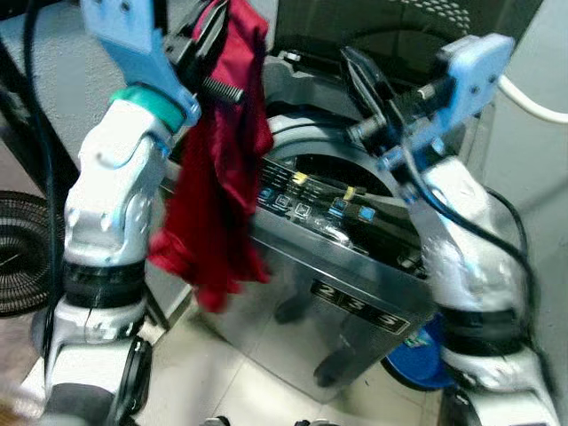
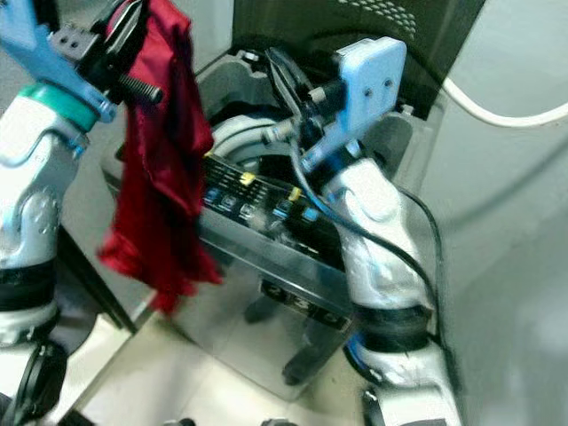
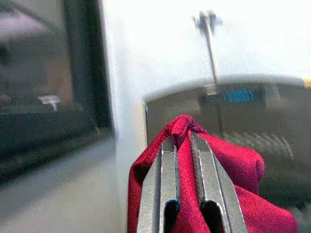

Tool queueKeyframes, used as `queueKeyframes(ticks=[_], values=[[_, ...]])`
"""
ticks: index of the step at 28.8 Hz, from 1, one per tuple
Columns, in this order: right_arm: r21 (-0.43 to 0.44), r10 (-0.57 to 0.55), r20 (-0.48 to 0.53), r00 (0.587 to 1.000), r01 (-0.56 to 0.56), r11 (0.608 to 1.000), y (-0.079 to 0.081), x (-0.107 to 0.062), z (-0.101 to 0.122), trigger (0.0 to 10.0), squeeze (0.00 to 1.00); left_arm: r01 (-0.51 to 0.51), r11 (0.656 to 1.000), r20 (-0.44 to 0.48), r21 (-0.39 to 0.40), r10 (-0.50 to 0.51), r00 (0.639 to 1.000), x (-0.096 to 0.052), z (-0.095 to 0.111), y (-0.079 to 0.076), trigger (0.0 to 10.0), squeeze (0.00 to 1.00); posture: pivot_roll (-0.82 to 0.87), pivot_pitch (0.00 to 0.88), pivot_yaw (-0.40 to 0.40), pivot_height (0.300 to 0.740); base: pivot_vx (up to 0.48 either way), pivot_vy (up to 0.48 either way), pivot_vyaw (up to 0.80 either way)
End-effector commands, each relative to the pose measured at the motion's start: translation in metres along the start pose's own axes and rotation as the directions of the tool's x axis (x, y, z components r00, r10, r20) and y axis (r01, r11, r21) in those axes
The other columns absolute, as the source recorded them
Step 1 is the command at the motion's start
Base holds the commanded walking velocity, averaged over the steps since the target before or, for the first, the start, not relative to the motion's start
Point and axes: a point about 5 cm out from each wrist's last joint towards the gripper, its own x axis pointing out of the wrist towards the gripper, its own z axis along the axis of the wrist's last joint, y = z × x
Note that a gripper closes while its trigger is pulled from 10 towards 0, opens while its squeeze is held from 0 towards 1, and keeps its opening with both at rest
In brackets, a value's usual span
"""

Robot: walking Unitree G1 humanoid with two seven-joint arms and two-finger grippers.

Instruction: Clothes washing

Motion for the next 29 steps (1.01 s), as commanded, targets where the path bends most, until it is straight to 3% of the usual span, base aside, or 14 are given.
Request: queueKeyframes(ticks=[1, 3, 6, 8, 15, 18, 20, 21, 26, 29], values=[[0.013, 0.111, -0.039, 0.993, -0.11, 0.994, 0.019, 0.001, -0.007, 10.0, 0.0, 0.063, 0.998, 0.04, -0.012, -0.063, 0.997, 0.009, 0.003, -0.012, 10.0, 0.0, -0.01, 0.046, 0.015, 0.74, 0.0, 0.0, 0.0], [0.023, 0.139, -0.062, 0.988, -0.138, 0.99, 0.027, 0.001, -0.014, 10.0, 0.0, 0.078, 0.997, 0.051, -0.02, -0.077, 0.996, 0.013, 0.004, -0.015, 10.0, 0.0, -0.01, 0.046, 0.015, 0.74, 0.0, 0.0, 0.0], [0.082, 0.204, -0.109, 0.973, -0.195, 0.977, 0.063, 0.012, -0.042, 10.0, 0.0, 0.144, 0.988, 0.077, -0.059, -0.139, 0.987, 0.026, 0.003, -0.036, 10.0, 0.0, -0.01, 0.053, 0.016, 0.74, 0.0, 0.0, 0.0], [0.077, 0.209, -0.118, 0.971, -0.201, 0.977, 0.07, 0.015, -0.047, 10.0, 0.0, 0.156, 0.986, 0.083, -0.066, -0.15, 0.985, 0.028, 0.003, -0.04, 10.0, 0.0, -0.01, 0.053, 0.016, 0.74, 0.0, 0.0, 0.0], [0.001, 0.076, -0.159, 0.984, -0.077, 0.997, 0.069, 0.032, -0.058, 10.0, 0.0, 0.178, 0.979, 0.11, -0.104, -0.166, 0.98, 0.034, 0.006, -0.048, 10.0, 0.0, 0.0, 0.061, 0.013, 0.74, 0.0, 0.0, 0.0], [-0.048, -0.011, -0.197, 0.98, 0.002, 0.999, 0.064, 0.036, -0.063, 10.0, 0.0, 0.183, 0.976, 0.121, -0.115, -0.169, 0.978, 0.035, 0.004, -0.051, 10.0, 0.0, 0.0, 0.065, 0.013, 0.74, 0.0, 0.0, 0.0], [-0.077, -0.13, -0.206, 0.97, 0.117, 0.99, 0.054, 0.037, -0.063, 10.0, 0.0, 0.188, 0.974, 0.127, -0.123, -0.173, 0.977, 0.035, 0.004, -0.053, 10.0, 0.0, -0.01, 0.067, 0.013, 0.74, 0.0, 0.0, 0.0], [-0.074, -0.166, -0.193, 0.967, 0.155, 0.985, 0.049, 0.037, -0.061, 10.0, 1.0, 0.191, 0.974, 0.129, -0.124, -0.175, 0.976, 0.034, 0.004, -0.054, 10.0, 0.0, 0.0, 0.069, 0.012, 0.74, 0.0, 0.0, 0.0], [-0.064, -0.217, -0.136, 0.967, 0.21, 0.976, 0.032, 0.03, -0.049, 10.0, 1.0, 0.194, 0.973, 0.132, -0.122, -0.178, 0.975, 0.033, 0.003, -0.054, 10.0, 0.0, -0.01, 0.072, 0.015, 0.74, 0.0, 0.0, 0.0], [-0.012, -0.181, -0.048, 0.982, 0.181, 0.983, 0.017, 0.016, -0.024, 10.0, 1.0, 0.179, 0.977, 0.137, -0.117, -0.162, 0.977, 0.031, 0.006, -0.05, 10.0, 0.0, 0.0, 0.073, 0.017, 0.74, 0.0, 0.0, 0.0]])
